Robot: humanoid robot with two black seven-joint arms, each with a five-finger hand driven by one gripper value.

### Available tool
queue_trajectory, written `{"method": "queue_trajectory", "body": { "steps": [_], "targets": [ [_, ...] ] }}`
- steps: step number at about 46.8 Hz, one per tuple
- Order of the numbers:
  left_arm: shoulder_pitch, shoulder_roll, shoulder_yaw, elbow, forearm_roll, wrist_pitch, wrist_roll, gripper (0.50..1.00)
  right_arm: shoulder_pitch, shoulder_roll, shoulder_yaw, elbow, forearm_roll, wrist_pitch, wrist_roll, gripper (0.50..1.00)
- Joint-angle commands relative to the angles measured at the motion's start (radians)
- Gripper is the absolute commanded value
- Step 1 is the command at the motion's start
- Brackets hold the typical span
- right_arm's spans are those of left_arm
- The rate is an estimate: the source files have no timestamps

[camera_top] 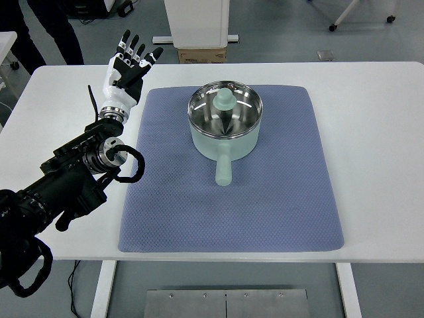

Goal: Rotate green pot handle

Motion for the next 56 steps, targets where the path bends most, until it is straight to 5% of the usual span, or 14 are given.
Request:
{"method": "queue_trajectory", "body": {
  "steps": [1,10,24,44,56],
  "targets": [
    [0.0,0.007,0.001,-0.038,0.008,0.0,0.0,1.0,0.0,0.0,0.0,0.0,0.0,0.0,0.0,1.0],
    [0.016,0.03,0.006,-0.128,0.084,0.003,0.0,1.0,0.0,0.0,0.0,0.0,0.0,0.0,0.0,1.0],
    [0.02,0.194,0.015,-0.286,0.288,0.003,0.001,1.0,0.0,0.0,0.0,0.0,0.0,0.0,0.0,1.0],
    [-0.003,0.334,0.023,-0.386,0.586,-0.043,0.011,1.0,0.0,0.0,0.0,0.0,0.0,0.0,0.0,1.0],
    [-0.063,0.36,0.032,-0.391,0.755,-0.049,0.012,1.0,0.0,0.0,0.0,0.0,0.0,0.0,0.0,1.0]
  ]
}}
